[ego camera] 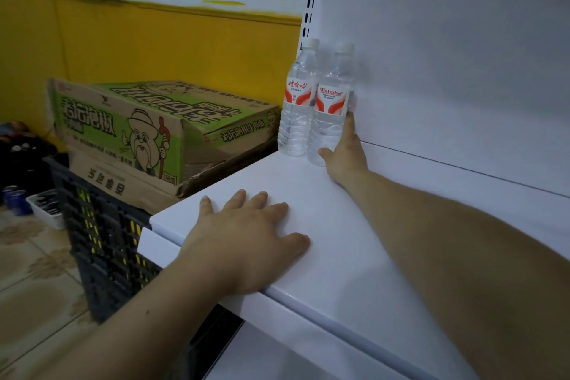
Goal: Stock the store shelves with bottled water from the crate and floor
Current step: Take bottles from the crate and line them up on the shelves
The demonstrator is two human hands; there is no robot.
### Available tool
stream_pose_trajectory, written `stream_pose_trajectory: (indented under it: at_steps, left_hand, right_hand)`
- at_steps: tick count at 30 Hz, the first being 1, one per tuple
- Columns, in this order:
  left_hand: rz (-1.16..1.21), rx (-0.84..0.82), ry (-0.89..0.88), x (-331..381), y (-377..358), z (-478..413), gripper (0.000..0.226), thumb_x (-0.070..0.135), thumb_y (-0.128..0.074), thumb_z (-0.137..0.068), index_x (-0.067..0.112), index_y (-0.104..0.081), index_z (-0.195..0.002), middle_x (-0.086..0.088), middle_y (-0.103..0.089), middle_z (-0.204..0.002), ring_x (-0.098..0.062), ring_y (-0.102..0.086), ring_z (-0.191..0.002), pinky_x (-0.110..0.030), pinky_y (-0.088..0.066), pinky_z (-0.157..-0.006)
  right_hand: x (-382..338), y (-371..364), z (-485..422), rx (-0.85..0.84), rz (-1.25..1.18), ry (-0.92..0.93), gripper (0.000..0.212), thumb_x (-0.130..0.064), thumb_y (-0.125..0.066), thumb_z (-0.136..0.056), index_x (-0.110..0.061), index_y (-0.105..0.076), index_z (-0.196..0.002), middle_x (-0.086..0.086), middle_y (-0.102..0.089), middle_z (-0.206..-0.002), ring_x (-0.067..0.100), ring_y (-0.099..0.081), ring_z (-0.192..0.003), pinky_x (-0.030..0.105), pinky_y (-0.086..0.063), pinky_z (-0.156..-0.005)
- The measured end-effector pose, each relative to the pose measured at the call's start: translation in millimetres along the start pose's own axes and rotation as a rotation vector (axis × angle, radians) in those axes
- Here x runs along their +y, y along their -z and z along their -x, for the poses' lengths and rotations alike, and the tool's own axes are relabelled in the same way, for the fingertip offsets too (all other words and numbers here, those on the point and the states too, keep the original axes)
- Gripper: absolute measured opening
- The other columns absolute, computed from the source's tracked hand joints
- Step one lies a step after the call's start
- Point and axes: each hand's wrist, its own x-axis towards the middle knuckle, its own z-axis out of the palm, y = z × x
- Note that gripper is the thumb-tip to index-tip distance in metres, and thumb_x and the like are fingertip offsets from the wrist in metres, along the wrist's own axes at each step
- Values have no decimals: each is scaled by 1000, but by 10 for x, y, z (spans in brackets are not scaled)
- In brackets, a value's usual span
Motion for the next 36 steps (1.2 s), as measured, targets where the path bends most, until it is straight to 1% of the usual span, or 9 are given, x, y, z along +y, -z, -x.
stream_pose_trajectory:
  at_steps: [4, 8, 11, 15, 18, 20, 22, 29, 36]
  left_hand:
    - [-13, 0, -8, -11, -7, -19, 68, 70, -21, -88, 42, -15, -149, 10, -5, -161, -16, 0, -148, -58, -3, -116]
    - [9, -12, -1, -19, -1, -46, 67, 69, -23, -89, 40, -18, -149, 9, -8, -161, -17, -2, -148, -59, -2, -115]
    - [46, -14, -3, 23, 41, -16, 65, 67, -28, -90, 38, -24, -148, 8, -14, -159, -18, -5, -148, -60, -2, -114]
    - [145, -72, 43, 51, 188, 62, 66, 67, -40, -88, 39, -30, -147, 8, -19, -159, -20, -10, -148, -59, -1, -115]
    - [330, -106, 66, 142, 349, 192, 75, 66, -56, -80, 31, -40, -144, 3, -32, -154, -23, -27, -142, -46, -15, -117]
    - [419, -102, -14, 371, 437, 337, 67, 54, -61, -85, 25, -44, -143, -1, -35, -153, -22, -33, -139, -36, -24, -113]
    - [448, -95, -115, 718, 482, 531, 62, 48, -61, -88, 24, -44, -142, 0, -35, -153, -21, -34, -139, -34, -26, -112]
    - [439, -164, -534, 2144, 425, 1446, 59, 47, -59, -88, 28, -43, -142, 4, -35, -153, -18, -33, -139, -30, -26, -109]
    - [336, -299, -901, 3354, 173, 2480, 69, 45, -60, -88, 30, -30, -149, 5, -28, -156, -16, -27, -142, -28, -23, -111]
  right_hand:
    - [-44, 42, 52, -38, -21, -37, 91, -18, -65, -91, -29, -1, -155, 10, -40, -145, 29, -46, -128, 38, -39, -104]
    - [-92, 324, 194, -156, 113, -91, 83, -37, -60, -94, -22, -6, -156, 10, -31, -154, 28, -36, -138, 34, -33, -108]
    - [-127, 781, 405, -247, 282, -108, 76, -46, -55, -95, -17, -18, -155, 10, -30, -156, 27, -32, -141, 32, -29, -110]
    - [-200, 1544, 891, -368, 454, -131, 71, -48, -52, -96, -18, -23, -154, 5, -27, -159, 24, -28, -144, 30, -24, -112]
    - [-273, 2165, 1293, -368, 515, -165, 70, -47, -53, -96, -19, -24, -154, 4, -25, -159, 23, -26, -145, 29, -23, -113]
    - [-302, 2568, 1551, -331, 529, -197, 69, -47, -54, -96, -19, -26, -153, 4, -28, -158, 23, -28, -144, 29, -24, -112]
    - [-308, 2928, 1832, -292, 532, -245, 69, -47, -55, -95, -19, -28, -152, 4, -31, -157, 23, -31, -142, 29, -27, -111]
    - [-295, 4059, 3020, -190, 651, -395, 70, -47, -54, -95, -19, -26, -153, 2, -28, -158, 24, -29, -143, 32, -27, -112]
    - [-133, 5068, 4446, -112, 869, -635, 70, -47, -48, -97, -16, -23, -154, 4, -25, -160, 26, -29, -143, 35, -30, -111]
